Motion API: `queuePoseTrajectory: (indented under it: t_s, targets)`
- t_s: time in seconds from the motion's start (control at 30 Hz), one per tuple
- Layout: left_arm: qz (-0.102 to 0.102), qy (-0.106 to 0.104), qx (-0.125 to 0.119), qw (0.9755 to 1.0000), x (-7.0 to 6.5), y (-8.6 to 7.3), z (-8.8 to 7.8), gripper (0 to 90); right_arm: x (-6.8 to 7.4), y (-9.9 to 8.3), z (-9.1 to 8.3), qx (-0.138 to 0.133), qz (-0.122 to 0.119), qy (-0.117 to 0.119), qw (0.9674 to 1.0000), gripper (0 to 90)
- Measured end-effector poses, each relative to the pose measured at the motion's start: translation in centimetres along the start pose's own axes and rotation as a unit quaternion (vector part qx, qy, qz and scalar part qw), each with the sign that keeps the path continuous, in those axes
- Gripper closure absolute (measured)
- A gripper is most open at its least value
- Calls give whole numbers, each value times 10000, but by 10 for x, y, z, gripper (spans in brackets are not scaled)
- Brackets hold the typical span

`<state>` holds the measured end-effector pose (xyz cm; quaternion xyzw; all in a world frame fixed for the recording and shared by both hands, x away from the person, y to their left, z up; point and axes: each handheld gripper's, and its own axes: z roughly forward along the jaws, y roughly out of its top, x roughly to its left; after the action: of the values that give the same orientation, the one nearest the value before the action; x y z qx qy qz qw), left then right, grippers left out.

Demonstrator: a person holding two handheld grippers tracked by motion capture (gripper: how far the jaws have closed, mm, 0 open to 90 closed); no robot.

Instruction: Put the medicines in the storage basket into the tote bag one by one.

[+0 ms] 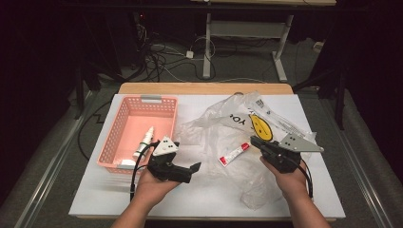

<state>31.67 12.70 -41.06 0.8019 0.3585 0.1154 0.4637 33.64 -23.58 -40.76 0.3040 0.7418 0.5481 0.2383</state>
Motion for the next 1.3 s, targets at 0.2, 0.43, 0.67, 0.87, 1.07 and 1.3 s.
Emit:
queuePoseTrajectory:
  t_s: [0.2, 0.43, 0.67, 0.87, 1.07, 1.3]
  targets:
    - [-101, 249, -59, 9996, 15, -1, -10, 0, 0, 1, 0, -22, -22, -8, 10000, 900]
    - [-212, 516, -81, 9984, 33, -4, -23, 0, -1, 1, -1, -32, -26, 0, 10000, 900]
    - [-403, 793, -67, 9960, 54, -8, -39, 0, 0, 1, -1, -30, -11, -19, 10000, 900]
    - [-555, 1028, -154, 9930, 71, -14, -53, 0, 1, 1, 0, -17, -24, 10, 10000, 900]
    - [-668, 1217, -95, 9903, 87, -21, -63, 0, -1, 0, 0, -12, -22, -8, 10000, 900]
    - [-794, 1379, -61, 9872, 99, -28, -70, 0, -1, 0, -1, -13, 11, -1, 10000, 900]
